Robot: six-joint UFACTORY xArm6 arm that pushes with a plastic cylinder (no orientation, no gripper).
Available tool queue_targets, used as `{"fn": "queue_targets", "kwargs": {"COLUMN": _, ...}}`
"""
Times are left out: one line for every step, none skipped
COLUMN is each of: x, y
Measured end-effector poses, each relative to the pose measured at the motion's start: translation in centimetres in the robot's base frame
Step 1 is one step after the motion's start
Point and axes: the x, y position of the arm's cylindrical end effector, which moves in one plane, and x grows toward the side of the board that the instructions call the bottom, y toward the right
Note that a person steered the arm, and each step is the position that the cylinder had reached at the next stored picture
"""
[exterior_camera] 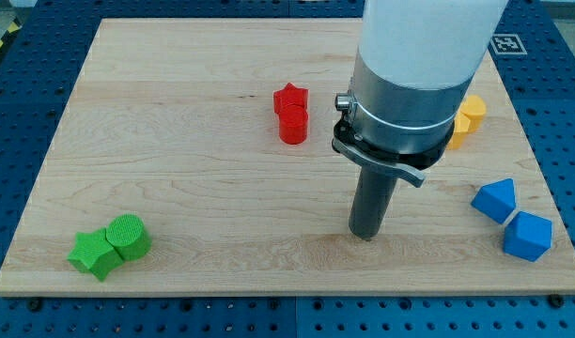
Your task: Slide the red circle along with the red star to the top center
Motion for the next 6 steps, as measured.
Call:
{"fn": "queue_targets", "kwargs": {"x": 0.0, "y": 0.0}}
{"fn": "queue_targets", "kwargs": {"x": -0.1, "y": -0.3}}
{"fn": "queue_targets", "kwargs": {"x": -2.0, "y": -2.4}}
{"fn": "queue_targets", "kwargs": {"x": -5.6, "y": -4.4}}
{"fn": "queue_targets", "kwargs": {"x": -7.9, "y": -4.5}}
{"fn": "queue_targets", "kwargs": {"x": -10.0, "y": -6.3}}
